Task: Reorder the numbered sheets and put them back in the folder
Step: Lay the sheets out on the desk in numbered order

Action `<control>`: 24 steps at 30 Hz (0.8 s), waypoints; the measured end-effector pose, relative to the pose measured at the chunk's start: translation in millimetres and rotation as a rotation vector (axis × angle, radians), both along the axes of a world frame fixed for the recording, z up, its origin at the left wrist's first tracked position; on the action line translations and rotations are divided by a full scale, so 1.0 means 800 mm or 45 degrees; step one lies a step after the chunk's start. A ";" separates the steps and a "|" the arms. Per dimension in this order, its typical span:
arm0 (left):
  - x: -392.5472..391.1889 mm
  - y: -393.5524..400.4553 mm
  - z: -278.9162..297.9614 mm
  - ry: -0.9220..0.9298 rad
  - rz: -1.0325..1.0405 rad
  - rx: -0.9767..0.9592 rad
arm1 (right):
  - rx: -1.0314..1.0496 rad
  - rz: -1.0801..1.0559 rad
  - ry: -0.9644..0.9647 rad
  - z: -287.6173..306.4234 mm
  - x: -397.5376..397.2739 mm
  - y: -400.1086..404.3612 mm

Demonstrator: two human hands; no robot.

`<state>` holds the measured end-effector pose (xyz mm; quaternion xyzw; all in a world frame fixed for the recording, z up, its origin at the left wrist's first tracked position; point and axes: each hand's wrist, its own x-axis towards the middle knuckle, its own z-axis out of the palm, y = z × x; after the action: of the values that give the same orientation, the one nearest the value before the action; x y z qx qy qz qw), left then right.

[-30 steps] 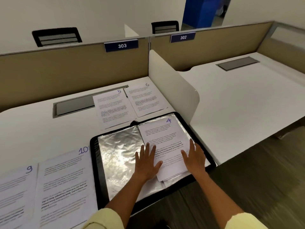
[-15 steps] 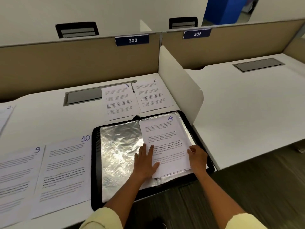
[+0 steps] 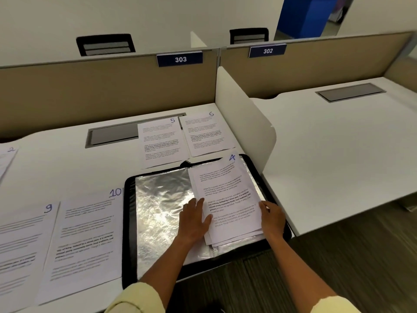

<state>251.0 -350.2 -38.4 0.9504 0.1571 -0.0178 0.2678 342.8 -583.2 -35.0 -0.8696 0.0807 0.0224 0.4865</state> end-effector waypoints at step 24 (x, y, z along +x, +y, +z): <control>0.017 0.133 0.026 -0.008 0.289 -1.236 | 0.507 -0.279 -0.010 0.034 0.026 0.151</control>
<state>264.4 -243.5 -17.7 0.6931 0.2322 -0.0567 0.6800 363.3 -462.6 -8.0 -0.7425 0.1668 -0.0186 0.6484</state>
